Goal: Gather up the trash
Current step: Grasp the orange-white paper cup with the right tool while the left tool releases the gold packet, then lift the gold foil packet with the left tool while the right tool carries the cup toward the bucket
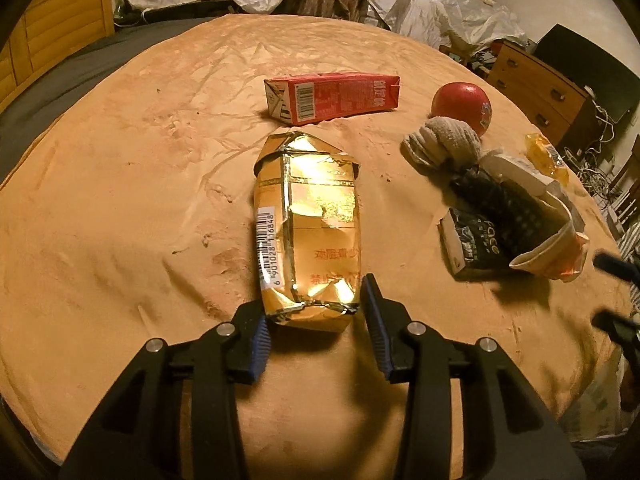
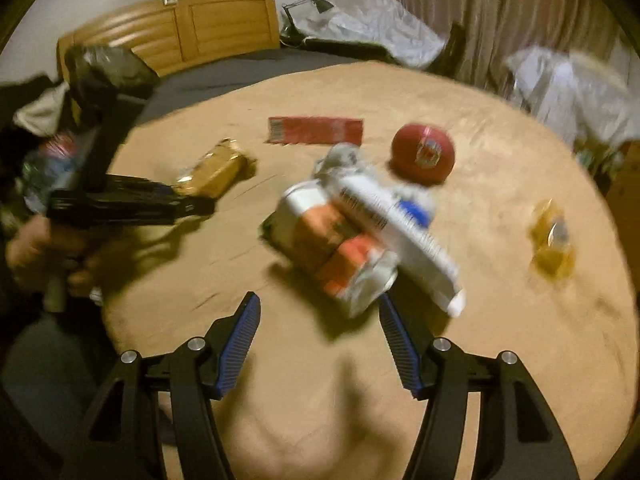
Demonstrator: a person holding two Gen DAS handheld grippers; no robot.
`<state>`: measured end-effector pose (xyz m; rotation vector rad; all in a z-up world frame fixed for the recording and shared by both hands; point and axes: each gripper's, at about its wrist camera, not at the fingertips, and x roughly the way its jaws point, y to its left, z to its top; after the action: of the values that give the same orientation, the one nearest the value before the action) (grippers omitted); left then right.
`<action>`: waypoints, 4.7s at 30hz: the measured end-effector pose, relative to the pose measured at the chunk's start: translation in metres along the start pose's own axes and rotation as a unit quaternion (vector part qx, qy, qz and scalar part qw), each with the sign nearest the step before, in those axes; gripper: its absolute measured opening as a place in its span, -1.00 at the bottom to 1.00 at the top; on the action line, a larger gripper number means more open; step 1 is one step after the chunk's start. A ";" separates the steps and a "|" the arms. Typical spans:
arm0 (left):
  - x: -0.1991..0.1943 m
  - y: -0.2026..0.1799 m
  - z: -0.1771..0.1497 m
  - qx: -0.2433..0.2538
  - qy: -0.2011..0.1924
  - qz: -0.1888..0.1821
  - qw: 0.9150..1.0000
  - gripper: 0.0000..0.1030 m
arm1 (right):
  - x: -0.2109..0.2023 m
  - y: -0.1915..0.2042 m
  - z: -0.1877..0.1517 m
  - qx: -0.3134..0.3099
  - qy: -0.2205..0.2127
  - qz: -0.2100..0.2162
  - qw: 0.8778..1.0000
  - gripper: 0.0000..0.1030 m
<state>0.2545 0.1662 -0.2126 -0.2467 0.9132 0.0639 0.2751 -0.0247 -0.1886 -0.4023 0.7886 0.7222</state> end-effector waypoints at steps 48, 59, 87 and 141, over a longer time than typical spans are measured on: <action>-0.004 -0.015 -0.013 0.036 0.012 -0.043 0.998 0.51 | 0.016 -0.005 -0.004 -0.038 0.127 0.179 0.975 0.83; 0.008 -0.013 0.010 0.010 0.012 -0.040 0.999 0.51 | 0.056 0.011 -0.014 -0.030 0.160 0.183 0.970 0.00; 0.013 -0.011 0.038 0.064 0.002 0.045 0.997 -0.08 | 0.045 0.030 -0.011 0.010 0.147 0.117 0.982 -0.16; -0.186 -0.187 -0.019 0.101 -0.278 0.016 0.955 -0.07 | -0.243 0.041 -0.047 0.189 -0.235 -0.236 0.924 -0.15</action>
<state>0.1557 -0.0107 -0.0424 -0.0166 0.3574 0.0641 0.1045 -0.1282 -0.0376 -0.0501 0.3355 0.1838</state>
